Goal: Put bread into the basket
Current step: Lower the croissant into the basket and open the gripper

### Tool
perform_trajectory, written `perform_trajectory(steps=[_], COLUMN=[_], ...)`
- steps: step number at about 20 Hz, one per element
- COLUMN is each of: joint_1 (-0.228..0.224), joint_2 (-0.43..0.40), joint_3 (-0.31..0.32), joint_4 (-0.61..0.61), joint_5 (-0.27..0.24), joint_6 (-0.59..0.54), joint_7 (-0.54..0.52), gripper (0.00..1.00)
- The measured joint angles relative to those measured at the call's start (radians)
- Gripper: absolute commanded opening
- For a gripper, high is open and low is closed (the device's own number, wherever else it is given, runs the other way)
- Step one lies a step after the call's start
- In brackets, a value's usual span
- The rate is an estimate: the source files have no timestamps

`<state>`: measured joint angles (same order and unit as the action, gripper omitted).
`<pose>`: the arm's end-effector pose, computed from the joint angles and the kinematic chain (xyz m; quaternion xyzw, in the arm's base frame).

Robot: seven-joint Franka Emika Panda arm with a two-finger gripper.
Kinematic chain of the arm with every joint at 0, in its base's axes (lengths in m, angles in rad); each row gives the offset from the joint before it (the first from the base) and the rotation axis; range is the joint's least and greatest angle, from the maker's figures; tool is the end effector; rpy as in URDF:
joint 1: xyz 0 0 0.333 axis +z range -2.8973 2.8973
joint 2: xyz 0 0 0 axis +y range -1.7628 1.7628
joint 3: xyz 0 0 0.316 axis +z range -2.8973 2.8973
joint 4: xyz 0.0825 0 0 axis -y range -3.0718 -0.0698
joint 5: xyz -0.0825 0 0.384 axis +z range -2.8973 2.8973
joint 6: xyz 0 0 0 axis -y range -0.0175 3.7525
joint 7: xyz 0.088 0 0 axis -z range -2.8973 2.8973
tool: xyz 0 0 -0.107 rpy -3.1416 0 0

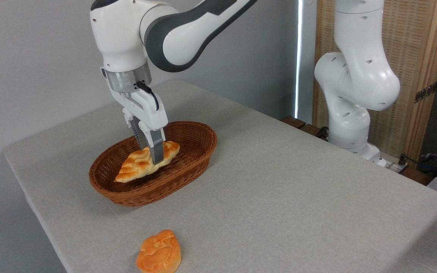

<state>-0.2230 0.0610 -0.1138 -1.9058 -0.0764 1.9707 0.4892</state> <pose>0.5425 -0.1941 0.4652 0.9211 -0.3874 0.0050 0.0384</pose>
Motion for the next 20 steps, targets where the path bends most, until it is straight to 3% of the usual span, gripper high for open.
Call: perform_trajectory(steps=[20], joint_1=[0.000], joint_2=[0.000], joint_3=[0.000], joint_4=[0.008], joint_5=[0.000], joint_6=[0.000], joint_7=[-0.019], gripper=[1.00])
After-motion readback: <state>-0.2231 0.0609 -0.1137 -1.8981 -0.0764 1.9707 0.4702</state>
